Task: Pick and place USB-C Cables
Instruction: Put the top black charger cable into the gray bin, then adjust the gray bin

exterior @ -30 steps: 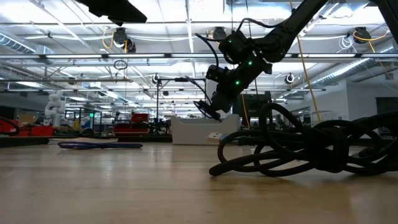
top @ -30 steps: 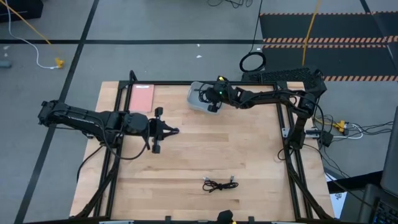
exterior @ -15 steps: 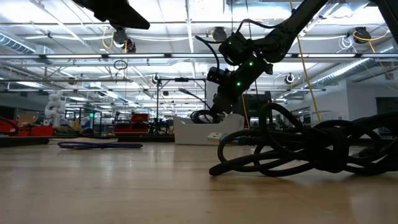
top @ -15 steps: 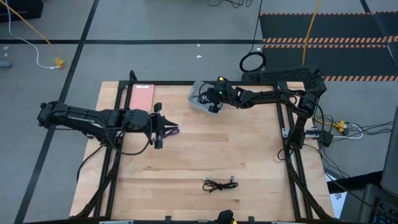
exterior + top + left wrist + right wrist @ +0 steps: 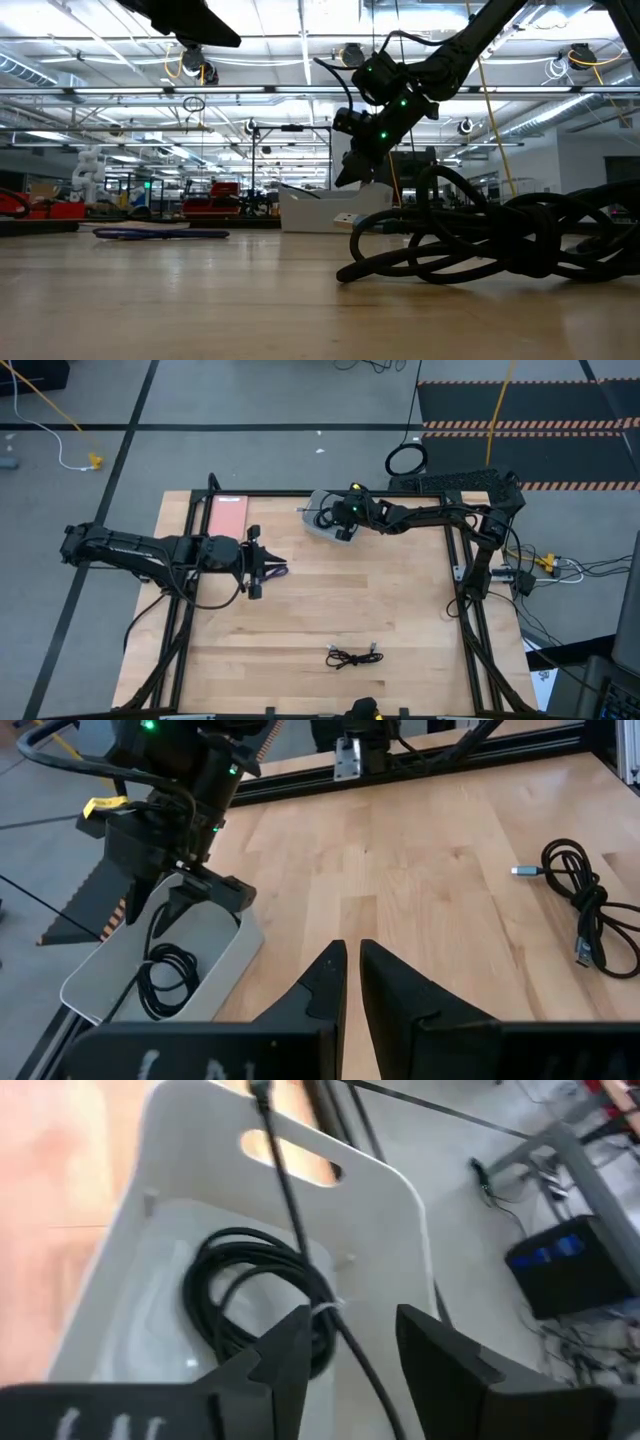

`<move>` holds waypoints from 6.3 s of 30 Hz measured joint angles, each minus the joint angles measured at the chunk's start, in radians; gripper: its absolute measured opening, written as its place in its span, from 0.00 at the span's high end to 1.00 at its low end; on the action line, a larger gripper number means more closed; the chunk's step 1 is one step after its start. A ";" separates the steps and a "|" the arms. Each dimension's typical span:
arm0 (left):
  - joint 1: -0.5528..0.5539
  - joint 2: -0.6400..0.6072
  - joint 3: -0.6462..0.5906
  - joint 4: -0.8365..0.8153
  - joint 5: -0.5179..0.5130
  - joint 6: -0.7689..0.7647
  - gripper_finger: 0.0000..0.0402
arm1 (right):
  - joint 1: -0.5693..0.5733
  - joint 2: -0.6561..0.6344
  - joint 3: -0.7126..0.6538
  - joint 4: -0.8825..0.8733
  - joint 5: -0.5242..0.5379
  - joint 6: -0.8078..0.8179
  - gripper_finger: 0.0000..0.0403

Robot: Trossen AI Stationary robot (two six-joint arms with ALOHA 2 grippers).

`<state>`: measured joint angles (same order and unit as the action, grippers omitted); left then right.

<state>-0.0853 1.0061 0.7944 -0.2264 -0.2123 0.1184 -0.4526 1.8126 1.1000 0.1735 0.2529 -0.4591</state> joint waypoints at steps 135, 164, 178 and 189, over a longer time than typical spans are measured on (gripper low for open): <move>0.361 0.187 0.000 0.177 0.056 0.034 0.91 | -0.063 0.226 0.397 -0.673 -0.174 -0.063 0.97; 0.325 0.187 0.000 0.171 0.058 0.026 0.91 | -0.008 -0.331 0.023 -0.777 -0.176 0.342 0.68; 0.319 0.187 0.000 0.175 0.057 0.022 0.91 | -0.031 -0.405 -0.355 -0.307 -0.173 0.365 0.96; 0.336 0.187 0.000 0.136 0.056 0.034 0.91 | -0.108 -0.267 -0.355 -0.051 -0.176 0.290 1.00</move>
<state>0.2505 1.1927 0.7944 -0.0901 -0.1566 0.1524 -0.5605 1.5452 0.7448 0.1229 0.0766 -0.1692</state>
